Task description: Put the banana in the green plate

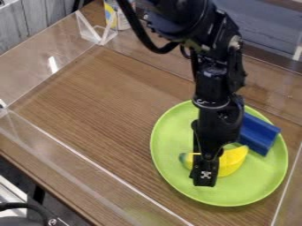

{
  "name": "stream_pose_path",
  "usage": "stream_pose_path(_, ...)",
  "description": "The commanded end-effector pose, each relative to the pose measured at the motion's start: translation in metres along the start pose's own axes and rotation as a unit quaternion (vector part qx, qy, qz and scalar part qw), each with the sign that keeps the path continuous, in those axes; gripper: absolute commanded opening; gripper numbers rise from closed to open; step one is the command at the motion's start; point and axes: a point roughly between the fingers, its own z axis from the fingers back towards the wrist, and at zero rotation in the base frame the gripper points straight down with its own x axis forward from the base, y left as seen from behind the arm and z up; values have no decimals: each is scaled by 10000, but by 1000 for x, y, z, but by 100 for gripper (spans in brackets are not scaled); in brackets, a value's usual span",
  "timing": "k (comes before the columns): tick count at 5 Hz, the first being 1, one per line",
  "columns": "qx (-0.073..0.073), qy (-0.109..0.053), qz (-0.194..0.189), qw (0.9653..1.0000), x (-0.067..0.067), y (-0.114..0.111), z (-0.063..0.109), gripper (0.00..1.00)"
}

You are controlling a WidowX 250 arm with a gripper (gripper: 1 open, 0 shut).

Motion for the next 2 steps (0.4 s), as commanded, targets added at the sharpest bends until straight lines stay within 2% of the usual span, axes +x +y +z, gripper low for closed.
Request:
stream_pose_path(1,36,25,88,10000,-5,7,-3,100)
stream_pose_path(2,34,38,86,10000,-5,8,-4,100)
